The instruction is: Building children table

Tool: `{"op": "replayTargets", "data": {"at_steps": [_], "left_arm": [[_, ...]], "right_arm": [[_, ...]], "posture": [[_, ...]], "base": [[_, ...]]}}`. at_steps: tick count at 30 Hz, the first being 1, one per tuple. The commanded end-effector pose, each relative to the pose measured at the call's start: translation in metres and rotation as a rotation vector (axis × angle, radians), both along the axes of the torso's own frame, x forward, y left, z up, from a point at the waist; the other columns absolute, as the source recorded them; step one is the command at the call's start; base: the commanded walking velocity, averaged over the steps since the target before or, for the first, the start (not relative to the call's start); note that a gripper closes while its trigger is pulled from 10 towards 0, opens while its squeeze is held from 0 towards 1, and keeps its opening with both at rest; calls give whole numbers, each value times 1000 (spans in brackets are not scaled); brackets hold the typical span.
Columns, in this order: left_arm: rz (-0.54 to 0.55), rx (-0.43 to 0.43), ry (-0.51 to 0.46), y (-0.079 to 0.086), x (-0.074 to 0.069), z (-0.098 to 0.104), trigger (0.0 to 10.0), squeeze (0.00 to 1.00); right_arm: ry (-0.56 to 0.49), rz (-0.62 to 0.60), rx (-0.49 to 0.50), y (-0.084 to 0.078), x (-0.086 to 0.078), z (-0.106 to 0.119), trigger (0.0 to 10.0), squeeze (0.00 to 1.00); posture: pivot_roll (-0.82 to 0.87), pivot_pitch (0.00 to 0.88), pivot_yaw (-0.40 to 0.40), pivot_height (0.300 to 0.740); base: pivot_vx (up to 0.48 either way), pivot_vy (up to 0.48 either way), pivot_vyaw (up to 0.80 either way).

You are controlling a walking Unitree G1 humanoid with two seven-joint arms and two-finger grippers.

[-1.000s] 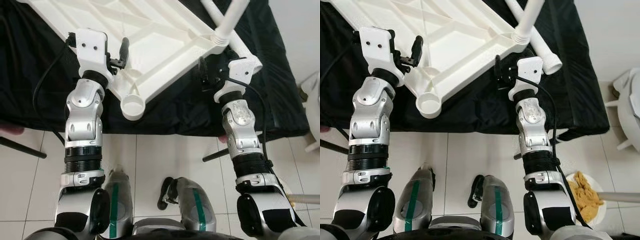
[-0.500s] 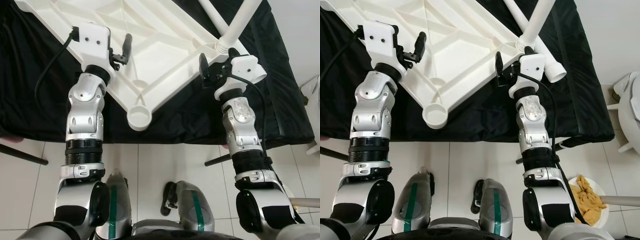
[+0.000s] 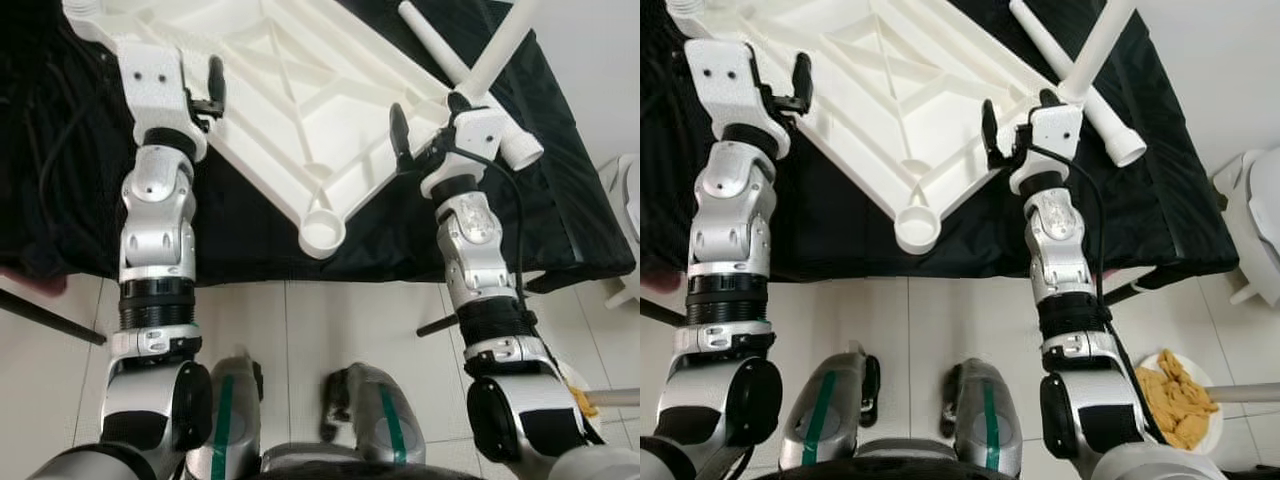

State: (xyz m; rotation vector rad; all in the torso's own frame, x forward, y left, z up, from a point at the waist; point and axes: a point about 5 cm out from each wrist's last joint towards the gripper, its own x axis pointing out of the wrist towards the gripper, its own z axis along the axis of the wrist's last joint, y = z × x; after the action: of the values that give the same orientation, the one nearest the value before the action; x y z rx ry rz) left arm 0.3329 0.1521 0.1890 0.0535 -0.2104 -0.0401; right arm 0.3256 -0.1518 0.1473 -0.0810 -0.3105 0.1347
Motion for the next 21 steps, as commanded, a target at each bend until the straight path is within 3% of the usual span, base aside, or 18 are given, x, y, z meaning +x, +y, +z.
{"op": "replayTargets", "data": {"at_steps": [1,21], "left_arm": [[-13,19,4,-4,0,-2,10000,0],[-12,57,-14,-10,-5,-4,10000,0]], "right_arm": [[1,-12,4,-3,1,-1,10000,0],[-5,-7,-3,-3,2,-1,10000,0]], "posture": [[87,0,-104,740],[92,0,-105,740]], "base": [[0,0,0],[0,0,0]]}}
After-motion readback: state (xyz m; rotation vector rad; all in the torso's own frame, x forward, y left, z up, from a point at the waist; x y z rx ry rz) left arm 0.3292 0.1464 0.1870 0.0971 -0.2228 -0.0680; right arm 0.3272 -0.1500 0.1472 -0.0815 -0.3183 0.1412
